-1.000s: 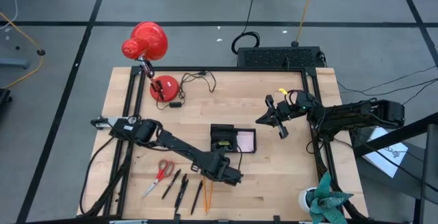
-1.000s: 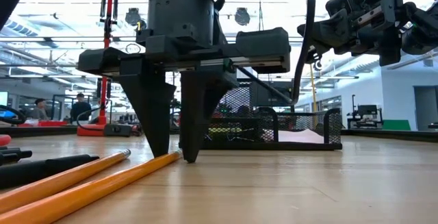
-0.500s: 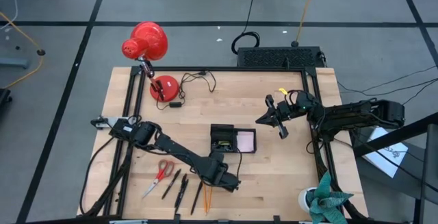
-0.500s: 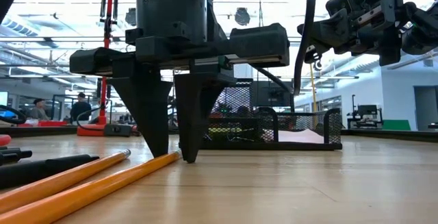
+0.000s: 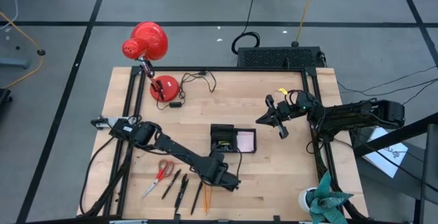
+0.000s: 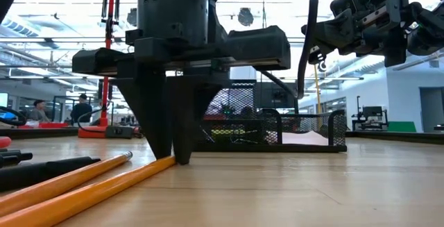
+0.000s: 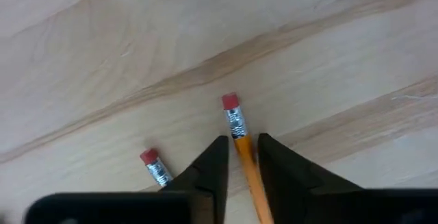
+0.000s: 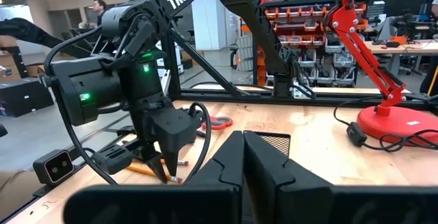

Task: Pick and place office supplies into organizer
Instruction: Put the orange pencil into the black desk organizer

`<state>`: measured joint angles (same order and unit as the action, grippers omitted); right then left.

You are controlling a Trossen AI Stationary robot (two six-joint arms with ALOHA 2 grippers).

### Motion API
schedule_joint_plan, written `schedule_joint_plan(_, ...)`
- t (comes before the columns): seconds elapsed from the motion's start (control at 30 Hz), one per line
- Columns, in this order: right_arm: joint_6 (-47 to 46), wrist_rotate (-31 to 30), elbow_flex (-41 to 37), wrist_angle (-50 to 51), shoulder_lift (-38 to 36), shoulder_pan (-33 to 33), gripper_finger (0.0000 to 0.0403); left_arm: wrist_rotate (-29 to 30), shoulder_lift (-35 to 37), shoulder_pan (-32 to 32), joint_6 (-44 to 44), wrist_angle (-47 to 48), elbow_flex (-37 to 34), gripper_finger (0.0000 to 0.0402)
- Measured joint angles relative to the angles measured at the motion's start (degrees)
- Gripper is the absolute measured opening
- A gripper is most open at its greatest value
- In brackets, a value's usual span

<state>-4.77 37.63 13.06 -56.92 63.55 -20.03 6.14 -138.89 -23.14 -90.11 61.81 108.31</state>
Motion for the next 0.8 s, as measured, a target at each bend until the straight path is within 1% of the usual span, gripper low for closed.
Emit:
schedule_joint_plan(0.17,0.0,0.0,0.0,0.0,0.0,0.0,0.0002,0.1,0.0,0.0,0.1,0.5,0.0,0.0019)
schedule_joint_plan(0.23,0.0,0.0,0.0,0.0,0.0,0.0,0.0002,0.6,0.0,0.0,0.6,0.4,0.1,0.0009)
schedule_joint_plan(0.3,0.0,0.0,0.0,0.0,0.0,0.0,0.0002,2.2,0.0,-0.1,0.9,0.3,0.1,0.0011)
schedule_joint_plan(0.43,0.1,0.0,0.0,0.0,0.0,0.0,0.0002,8.5,0.3,-0.7,2.6,-0.3,0.2,0.0036)
schedule_joint_plan(0.53,0.1,0.0,0.0,0.1,0.0,0.0,0.0002,15.0,1.3,-0.9,3.1,-2.0,-0.1,0.0042)
schedule_joint_plan(0.6,0.1,0.0,0.0,0.1,0.0,0.0,0.0002,20.6,1.9,-1.0,3.8,-2.9,-0.2,0.0037)
schedule_joint_plan(0.67,0.1,0.0,0.0,0.1,0.0,0.0,0.0002,24.8,2.2,-1.0,4.5,-3.1,-0.4,0.0028)
schedule_joint_plan(0.73,0.1,0.0,0.0,0.1,0.0,0.0,0.0002,27.9,2.3,-1.0,5.3,-3.1,-0.5,0.0018)
schedule_joint_plan(0.8,0.0,0.0,0.0,0.1,0.0,0.0,0.0002,29.8,2.6,-0.9,6.4,-3.0,-0.4,0.0011)
